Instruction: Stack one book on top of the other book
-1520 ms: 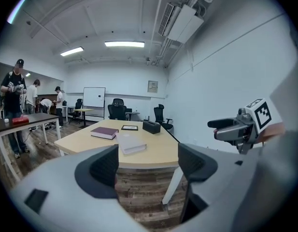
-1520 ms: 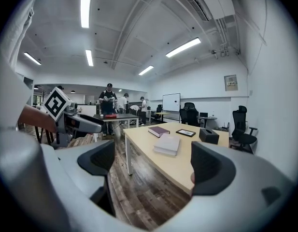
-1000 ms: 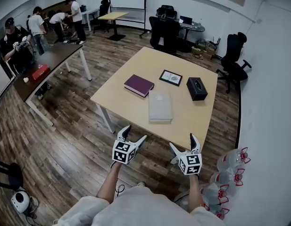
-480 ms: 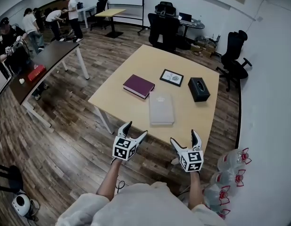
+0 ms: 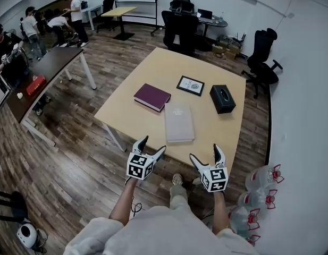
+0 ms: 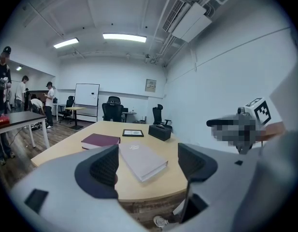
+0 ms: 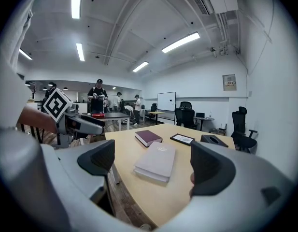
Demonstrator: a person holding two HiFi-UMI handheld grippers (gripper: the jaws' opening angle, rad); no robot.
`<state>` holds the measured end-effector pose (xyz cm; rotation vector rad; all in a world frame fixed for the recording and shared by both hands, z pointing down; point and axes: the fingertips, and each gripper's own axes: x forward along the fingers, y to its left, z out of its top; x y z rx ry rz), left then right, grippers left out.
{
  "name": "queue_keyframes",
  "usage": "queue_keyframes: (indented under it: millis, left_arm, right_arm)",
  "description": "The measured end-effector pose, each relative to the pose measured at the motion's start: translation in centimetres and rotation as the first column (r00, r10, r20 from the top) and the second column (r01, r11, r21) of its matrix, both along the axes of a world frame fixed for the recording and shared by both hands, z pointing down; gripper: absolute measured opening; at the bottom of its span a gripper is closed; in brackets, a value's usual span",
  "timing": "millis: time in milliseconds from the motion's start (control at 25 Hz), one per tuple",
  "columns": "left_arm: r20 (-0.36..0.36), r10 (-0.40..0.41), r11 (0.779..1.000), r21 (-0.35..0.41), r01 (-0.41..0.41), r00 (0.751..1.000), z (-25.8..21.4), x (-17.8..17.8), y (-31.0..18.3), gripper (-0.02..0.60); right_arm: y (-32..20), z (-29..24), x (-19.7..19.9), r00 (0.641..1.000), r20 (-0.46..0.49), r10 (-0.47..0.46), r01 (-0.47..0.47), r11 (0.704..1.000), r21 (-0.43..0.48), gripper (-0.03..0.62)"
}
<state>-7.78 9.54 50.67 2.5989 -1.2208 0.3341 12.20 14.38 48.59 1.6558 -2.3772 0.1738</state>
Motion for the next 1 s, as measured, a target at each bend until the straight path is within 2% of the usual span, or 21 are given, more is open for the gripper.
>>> queue_keyframes:
  millis: [480, 1000]
  left_arm:
    - [0.011, -0.029, 0.999, -0.021, 0.029, 1.000, 0.4, 3.2, -8.6, 0.379]
    - [0.023, -0.108, 0.993, -0.053, 0.110, 0.994, 0.1, 5.9, -18.8, 0.380]
  right_arm:
    - [-9.6, 0.0, 2.7, 0.998, 0.027, -0.056, 0.056, 0.998, 0.000, 0.486]
    - [-20.9, 0.2, 4.8, 0.989, 0.082, -0.124, 0.128, 0.991, -0.035, 0.486]
